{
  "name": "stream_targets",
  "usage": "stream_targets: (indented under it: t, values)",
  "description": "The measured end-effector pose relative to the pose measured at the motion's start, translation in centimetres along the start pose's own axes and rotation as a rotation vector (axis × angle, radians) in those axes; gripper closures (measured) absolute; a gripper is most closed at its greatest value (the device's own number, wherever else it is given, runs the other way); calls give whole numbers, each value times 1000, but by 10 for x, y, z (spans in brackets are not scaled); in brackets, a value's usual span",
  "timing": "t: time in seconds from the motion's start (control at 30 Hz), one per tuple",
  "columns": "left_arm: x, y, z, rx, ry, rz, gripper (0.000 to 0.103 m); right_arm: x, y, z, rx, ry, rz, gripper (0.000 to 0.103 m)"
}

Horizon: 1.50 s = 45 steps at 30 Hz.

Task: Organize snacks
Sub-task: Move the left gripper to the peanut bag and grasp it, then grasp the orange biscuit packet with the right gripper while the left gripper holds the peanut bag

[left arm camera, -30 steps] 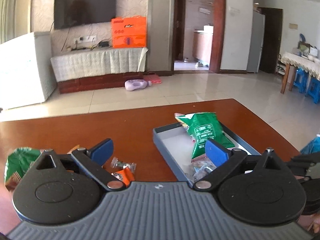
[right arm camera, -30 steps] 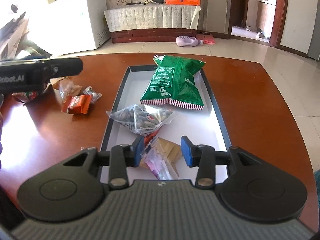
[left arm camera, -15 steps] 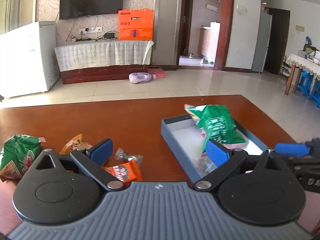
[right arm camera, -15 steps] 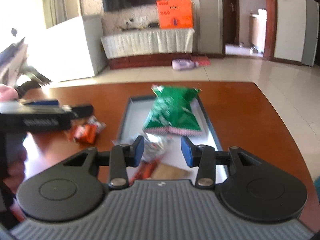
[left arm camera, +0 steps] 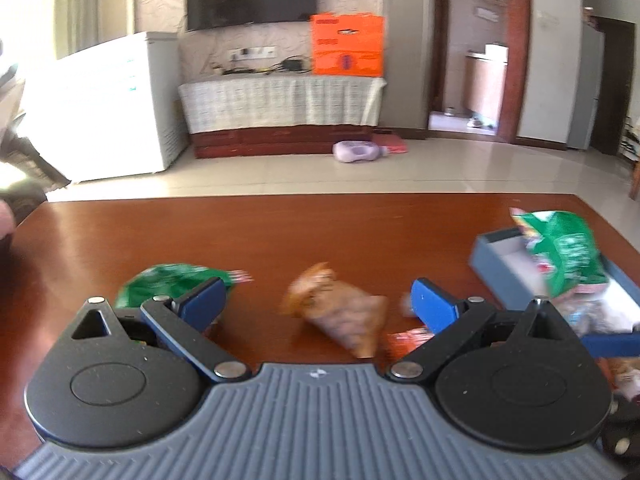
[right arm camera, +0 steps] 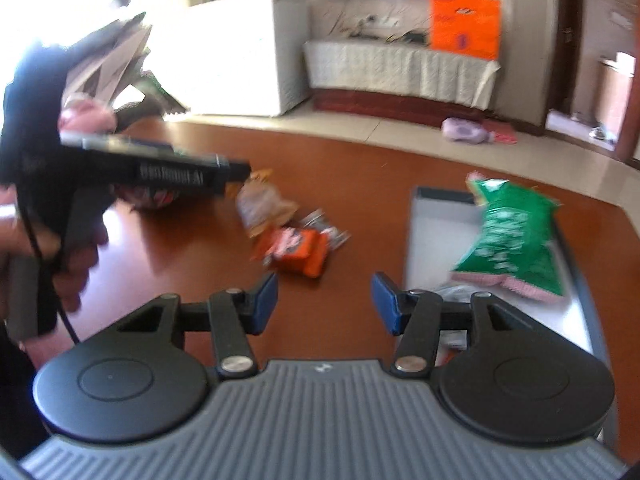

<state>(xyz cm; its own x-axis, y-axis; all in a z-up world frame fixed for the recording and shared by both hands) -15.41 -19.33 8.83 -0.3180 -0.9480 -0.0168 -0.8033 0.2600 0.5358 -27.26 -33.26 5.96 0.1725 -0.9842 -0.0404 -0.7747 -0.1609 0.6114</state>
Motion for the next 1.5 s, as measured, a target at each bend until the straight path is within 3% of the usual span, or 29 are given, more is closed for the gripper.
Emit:
stream_targets:
  t: [0.17, 0.3, 0.53, 0.8, 0.87, 0.9, 0.97, 1.1, 1.43, 1.5]
  values:
    - [-24, -17, -1, -33, 30, -36, 2, -15, -28, -1, -57, -17, -26, 48]
    - [-21, -43, 0, -46, -21, -27, 2, -24, -45, -2, -76, -64, -18, 34]
    - [2, -90, 9, -62, -179, 23, 2, -34, -76, -9, -97, -13, 85, 32]
    - [3, -129, 11, -113, -170, 109, 3, -29, -100, -20, -99, -50, 124, 32]
    - [7, -135, 13, -122, -203, 129, 9, -26, -103, -22, -102, -47, 129, 32]
    - [8, -138, 15, -123, -202, 143, 12, -24, -104, -22, -104, -48, 131, 33]
    - [8, -142, 15, -136, -174, 182, 36, -21, -104, -22, -106, -63, 125, 38]
    - [10, -145, 14, -135, -165, 189, 39, -21, -102, -21, -106, -70, 96, 48]
    - [14, -124, 25, -142, -167, 169, 42, -38, -95, -19, -132, 0, 44, 55]
    - [18, -120, 26, -142, -176, 164, 43, -41, -90, -17, -138, 6, 29, 61]
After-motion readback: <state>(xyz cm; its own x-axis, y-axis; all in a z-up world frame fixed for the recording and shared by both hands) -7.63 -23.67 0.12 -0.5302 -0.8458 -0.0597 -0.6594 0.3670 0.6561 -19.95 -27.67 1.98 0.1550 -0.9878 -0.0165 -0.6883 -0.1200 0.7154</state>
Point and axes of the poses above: each gripper's, at about its wrist camera, not at the fingertips, and y roughly against the way its jaws point, x to its right, z to its underside, the point moved 3 cm from there along -y, roughly the way its jaws point, and after that the axes turned 2 degrees about -z, right-handed, at the moved point
